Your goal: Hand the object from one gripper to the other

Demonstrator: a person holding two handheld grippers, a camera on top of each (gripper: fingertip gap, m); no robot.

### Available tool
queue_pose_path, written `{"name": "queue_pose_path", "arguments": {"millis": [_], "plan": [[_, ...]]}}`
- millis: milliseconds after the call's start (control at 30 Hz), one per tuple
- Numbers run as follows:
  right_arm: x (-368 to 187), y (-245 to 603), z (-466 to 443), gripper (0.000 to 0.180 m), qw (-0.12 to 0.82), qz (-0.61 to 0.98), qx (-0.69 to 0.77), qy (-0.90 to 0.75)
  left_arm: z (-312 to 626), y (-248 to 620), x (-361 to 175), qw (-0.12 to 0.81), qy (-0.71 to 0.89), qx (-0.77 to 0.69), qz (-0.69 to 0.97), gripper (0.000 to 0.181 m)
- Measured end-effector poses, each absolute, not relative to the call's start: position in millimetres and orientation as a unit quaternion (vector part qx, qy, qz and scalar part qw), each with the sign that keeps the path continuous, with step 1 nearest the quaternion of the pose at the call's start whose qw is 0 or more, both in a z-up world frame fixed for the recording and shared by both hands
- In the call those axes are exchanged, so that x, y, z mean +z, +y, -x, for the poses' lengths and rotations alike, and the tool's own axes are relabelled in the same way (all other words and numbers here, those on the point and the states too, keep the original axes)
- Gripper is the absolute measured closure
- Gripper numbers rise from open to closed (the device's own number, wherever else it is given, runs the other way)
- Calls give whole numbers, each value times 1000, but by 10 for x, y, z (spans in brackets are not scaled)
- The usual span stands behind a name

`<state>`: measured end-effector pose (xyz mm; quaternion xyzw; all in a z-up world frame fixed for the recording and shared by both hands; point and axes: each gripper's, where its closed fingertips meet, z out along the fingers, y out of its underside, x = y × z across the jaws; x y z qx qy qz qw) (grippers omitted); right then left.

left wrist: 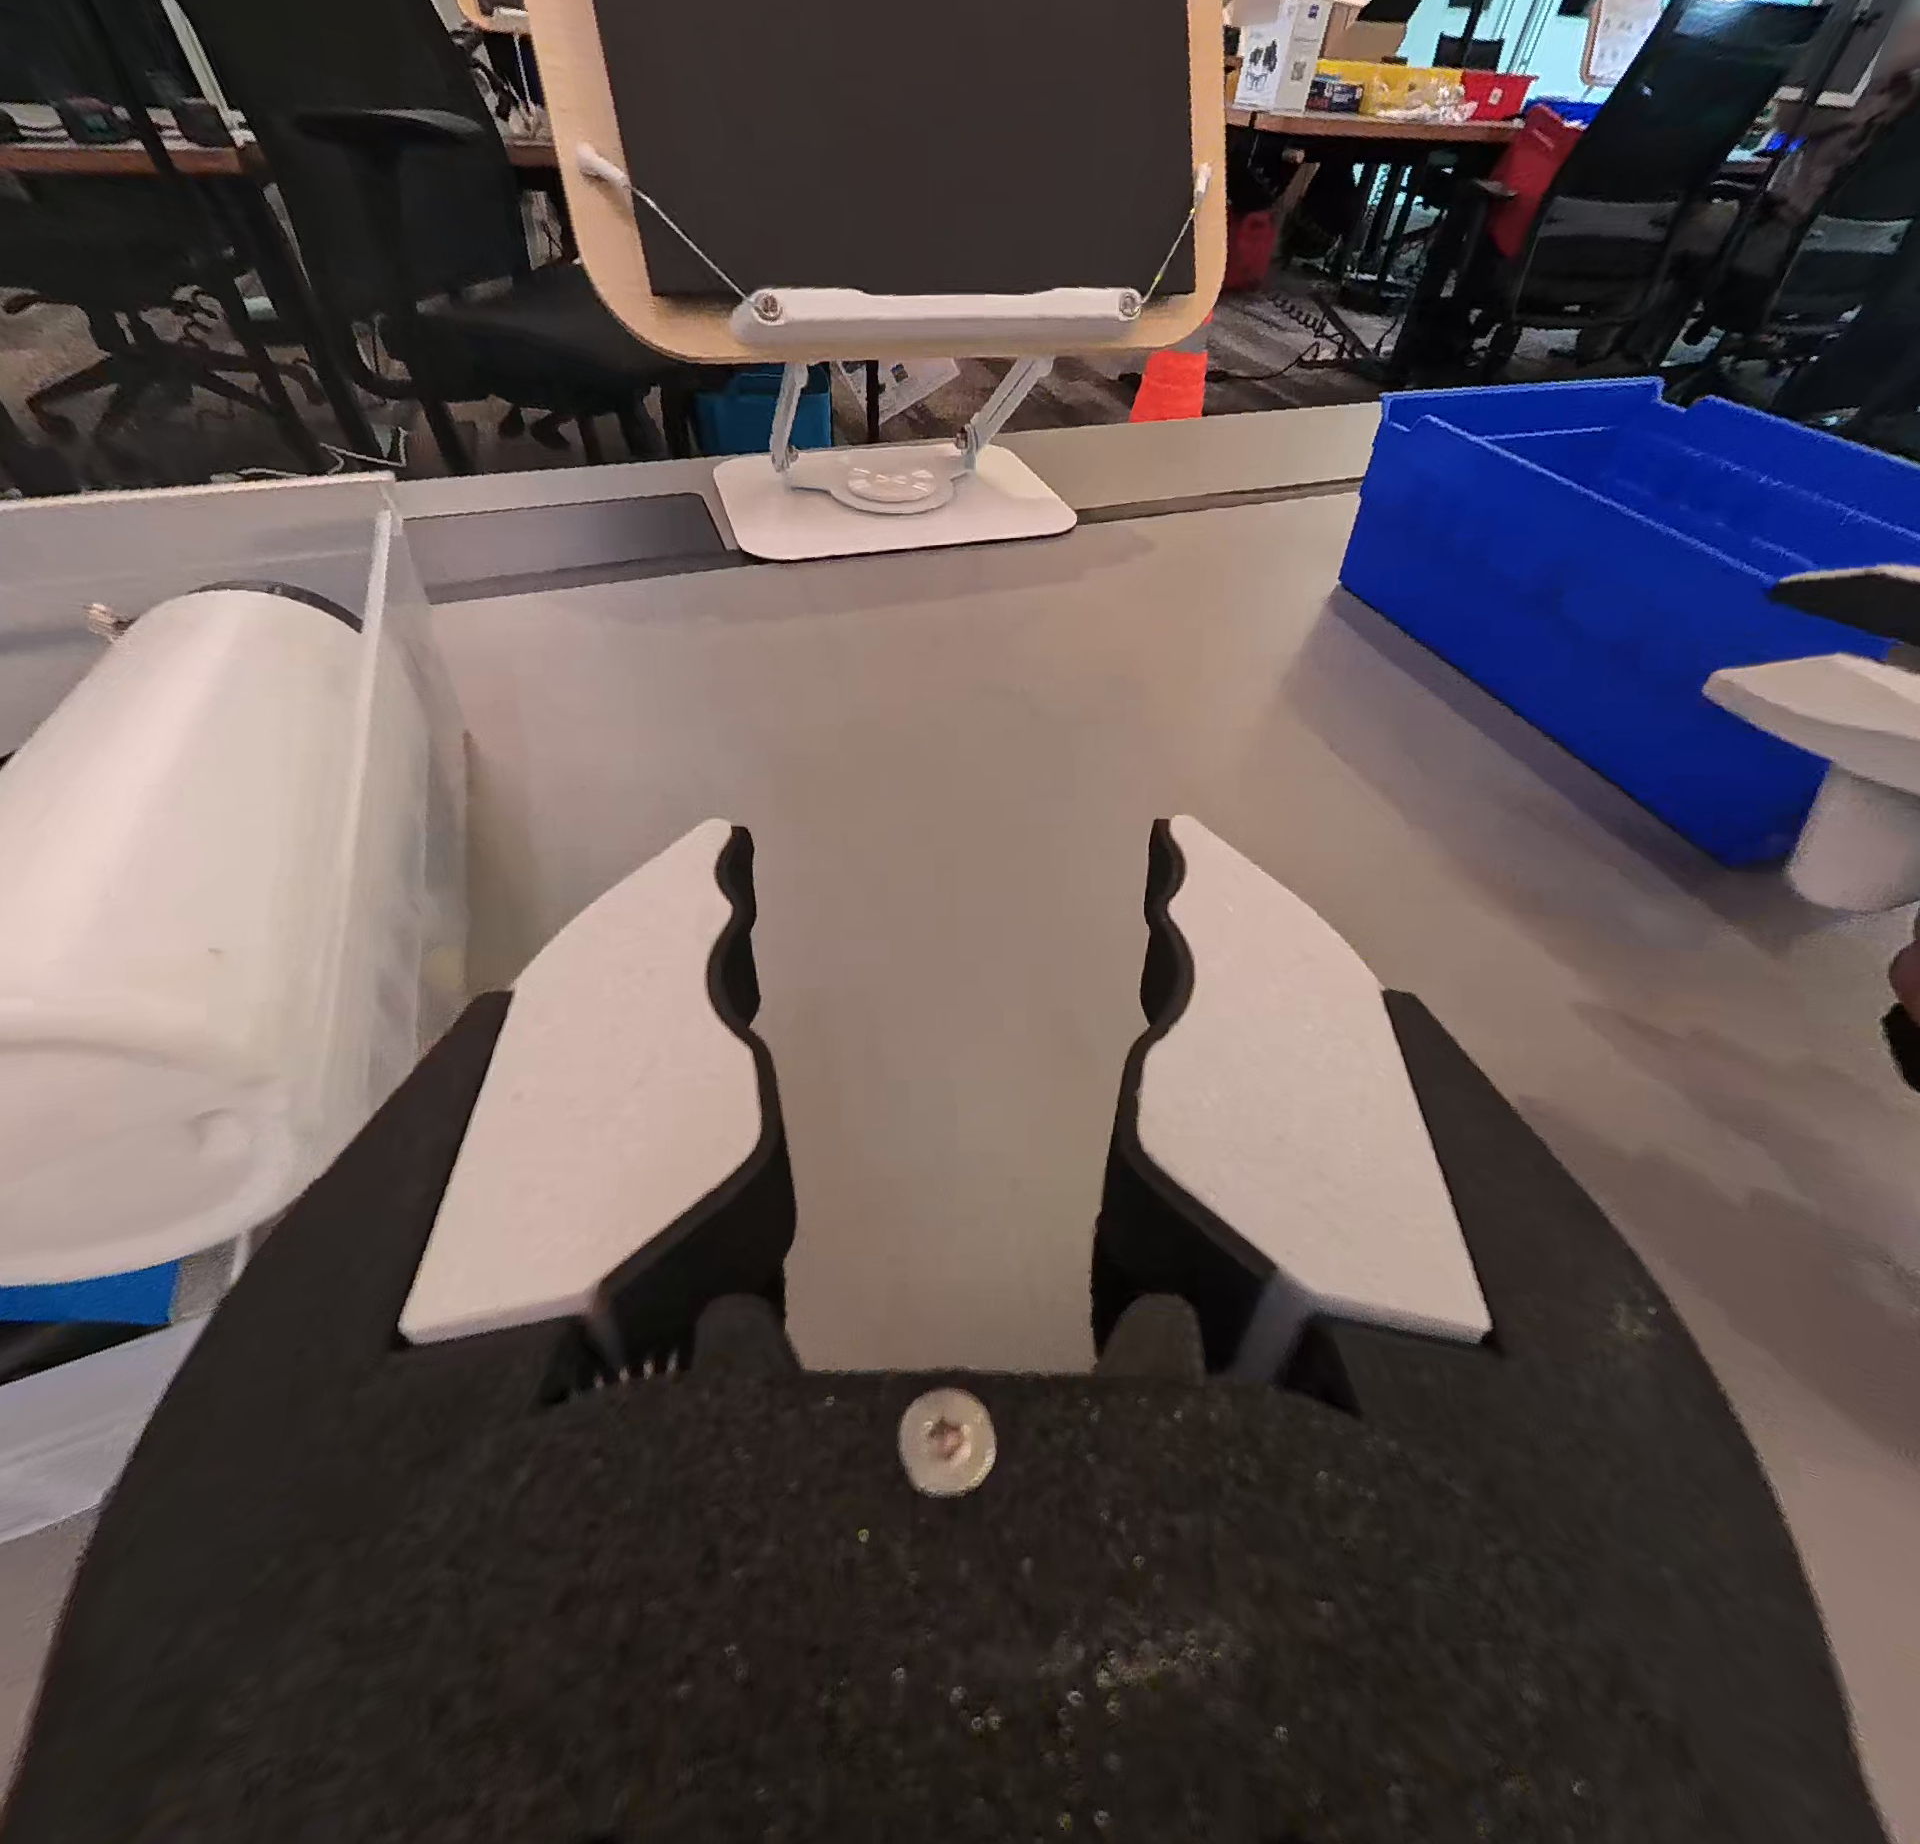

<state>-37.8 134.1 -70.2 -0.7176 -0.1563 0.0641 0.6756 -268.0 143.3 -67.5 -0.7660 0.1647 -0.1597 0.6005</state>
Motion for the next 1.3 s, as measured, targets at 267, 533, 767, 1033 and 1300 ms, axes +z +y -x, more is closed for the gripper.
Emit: {"name": "queue_pose_path", "arguments": {"millis": [267,533,767,1033,1300], "plan": [[-721,1417,467,131,671,718,95,-160,2624,1229,-796,536,189,-203,797,114],[-735,1516,681,132,665,709,98,-213,3384,1512,-340,410,177,-155,881,102],[-728,1547,757,133,652,713,127,-226,4185,2497,-597,233,88,-107,963,102],[-749,1552,725,133,646,718,140,-219,4143,2946,-1018,110,14,-184,977,104],[-830,1547,686,134,636,725,152,-213,4119,2977,-1358,49,22,-205,977,98]]}}
